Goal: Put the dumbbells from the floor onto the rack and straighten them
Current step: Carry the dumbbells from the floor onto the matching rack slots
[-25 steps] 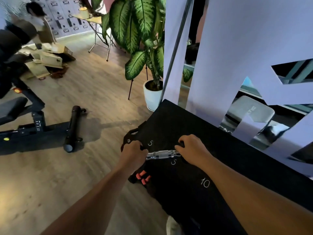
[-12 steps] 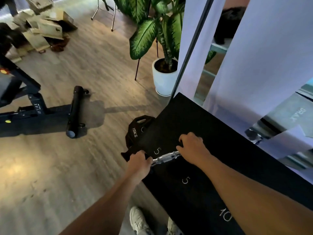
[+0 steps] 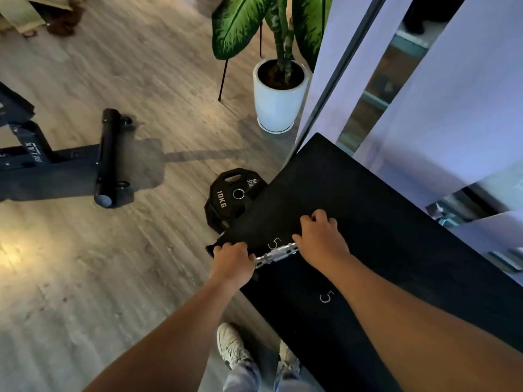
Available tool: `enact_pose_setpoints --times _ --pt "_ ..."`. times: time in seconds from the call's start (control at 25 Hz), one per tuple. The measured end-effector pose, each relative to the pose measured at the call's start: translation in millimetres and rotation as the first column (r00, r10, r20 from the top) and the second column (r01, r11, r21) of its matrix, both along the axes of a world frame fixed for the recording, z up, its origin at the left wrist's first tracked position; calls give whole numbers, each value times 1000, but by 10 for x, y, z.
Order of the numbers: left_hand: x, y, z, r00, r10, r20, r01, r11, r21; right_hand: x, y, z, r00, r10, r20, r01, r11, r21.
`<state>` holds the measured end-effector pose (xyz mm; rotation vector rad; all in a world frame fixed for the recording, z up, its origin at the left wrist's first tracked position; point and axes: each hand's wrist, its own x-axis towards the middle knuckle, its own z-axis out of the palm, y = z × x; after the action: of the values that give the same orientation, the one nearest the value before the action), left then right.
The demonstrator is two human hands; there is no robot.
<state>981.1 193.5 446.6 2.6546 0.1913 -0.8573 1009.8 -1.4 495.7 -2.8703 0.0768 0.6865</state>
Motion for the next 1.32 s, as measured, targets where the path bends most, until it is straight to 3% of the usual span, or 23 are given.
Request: enact_pose_setpoints --times 0.28,0.48,0.64,0.88,1.0,1.32 --pt "28 370 196 996 86 4 -86 995 -59 24 235 281 985 167 48 -159 976 -149" --pt "-13 803 846 960 274 60 -263 953 -149 152 725 721 984 176 -39 -169 974 149" --pt "-424 1265 1423 884 443 150 -431 896 -111 93 1269 1062 942 333 -24 -309 897 317" --pt "-1941 1777 2225 683 663 307 -707 706 48 -618 2273 1539 739 673 4 -610 668 426" --pt "-2820 1924 2469 590 742 317 -800 590 107 -1139 2711 1699 622 782 34 -706 541 458" --pt "-5411 1697 2802 170 901 400 -985 147 88 -3366 3372 2184 137 979 148 -887 55 459"
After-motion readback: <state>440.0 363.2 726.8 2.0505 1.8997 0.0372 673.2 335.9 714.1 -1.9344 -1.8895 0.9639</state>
